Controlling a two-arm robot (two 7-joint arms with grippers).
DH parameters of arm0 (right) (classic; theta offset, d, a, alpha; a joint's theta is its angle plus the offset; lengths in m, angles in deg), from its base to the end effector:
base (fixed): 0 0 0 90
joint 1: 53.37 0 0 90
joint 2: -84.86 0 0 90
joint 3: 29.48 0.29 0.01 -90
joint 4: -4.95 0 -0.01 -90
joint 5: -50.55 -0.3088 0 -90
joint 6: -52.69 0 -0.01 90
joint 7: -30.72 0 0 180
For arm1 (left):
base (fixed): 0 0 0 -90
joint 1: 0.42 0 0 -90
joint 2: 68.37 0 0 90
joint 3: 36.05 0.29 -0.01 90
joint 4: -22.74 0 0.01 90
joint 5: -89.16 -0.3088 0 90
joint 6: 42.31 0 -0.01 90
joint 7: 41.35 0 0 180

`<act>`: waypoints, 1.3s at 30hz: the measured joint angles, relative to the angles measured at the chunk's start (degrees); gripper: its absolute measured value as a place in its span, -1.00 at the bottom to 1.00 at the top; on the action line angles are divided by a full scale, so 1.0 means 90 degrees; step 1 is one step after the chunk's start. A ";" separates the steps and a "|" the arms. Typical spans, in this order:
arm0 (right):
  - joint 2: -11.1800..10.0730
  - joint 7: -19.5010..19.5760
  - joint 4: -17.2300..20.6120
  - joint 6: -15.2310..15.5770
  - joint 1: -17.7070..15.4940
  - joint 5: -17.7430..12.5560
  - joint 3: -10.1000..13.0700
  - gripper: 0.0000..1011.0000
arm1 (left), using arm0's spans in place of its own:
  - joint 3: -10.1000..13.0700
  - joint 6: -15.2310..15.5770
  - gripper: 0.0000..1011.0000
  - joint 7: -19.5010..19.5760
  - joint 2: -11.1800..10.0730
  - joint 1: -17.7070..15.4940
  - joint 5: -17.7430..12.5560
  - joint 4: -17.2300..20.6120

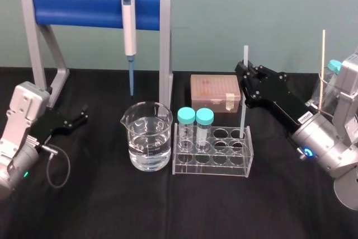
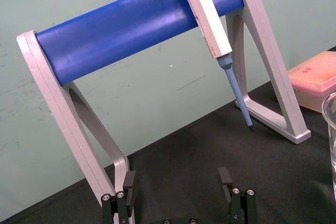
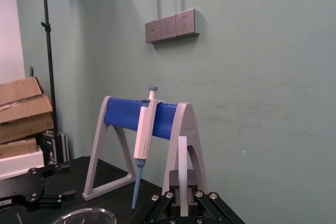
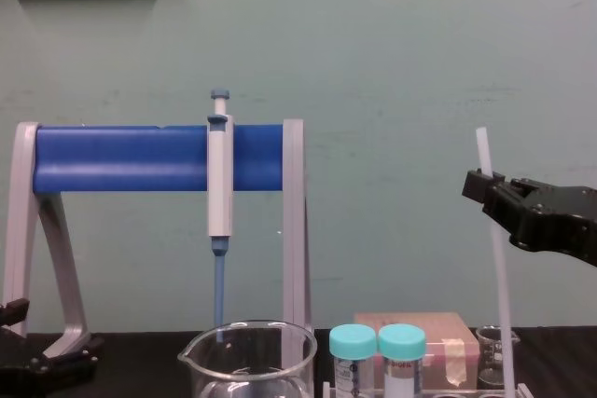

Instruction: Pick up the stirring rod with one hand, then place it down.

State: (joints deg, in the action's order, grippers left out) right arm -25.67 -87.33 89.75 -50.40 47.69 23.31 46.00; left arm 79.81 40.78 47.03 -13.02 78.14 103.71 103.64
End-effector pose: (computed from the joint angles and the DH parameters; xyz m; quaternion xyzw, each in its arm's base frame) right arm 0.3746 -0.0389 -0.2675 0.1064 -0.0724 -0.4254 0.8958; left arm 0.3581 0.0827 -0.3022 0.1414 -0.1325 0.5800 0.7913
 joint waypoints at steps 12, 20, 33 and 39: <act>0.0142 -0.0077 -0.0353 -0.0258 0.0174 0.0007 -0.0067 -0.86 | 0.0000 0.0000 0.98 0.0000 0.0000 0.0000 0.0000 0.0000; 0.0222 -0.0132 -0.0668 -0.0445 0.0284 0.0077 -0.0089 -0.86 | 0.0001 0.0000 0.98 0.0000 0.0000 0.0000 0.0000 0.0000; 0.0325 -0.0206 -0.1097 -0.0528 0.0409 0.0168 -0.0140 -0.86 | 0.0000 0.0000 0.98 0.0000 0.0000 0.0000 0.0000 0.0000; 0.0369 -0.0205 -0.1281 -0.0527 0.0454 0.0213 -0.0154 -0.86 | 0.0000 0.0000 0.98 0.0000 0.0000 0.0000 0.0000 0.0000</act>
State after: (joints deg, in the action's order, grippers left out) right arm -22.36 -89.18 78.22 -55.15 51.77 25.22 44.61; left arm 79.82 40.78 47.04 -13.02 78.14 103.71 103.64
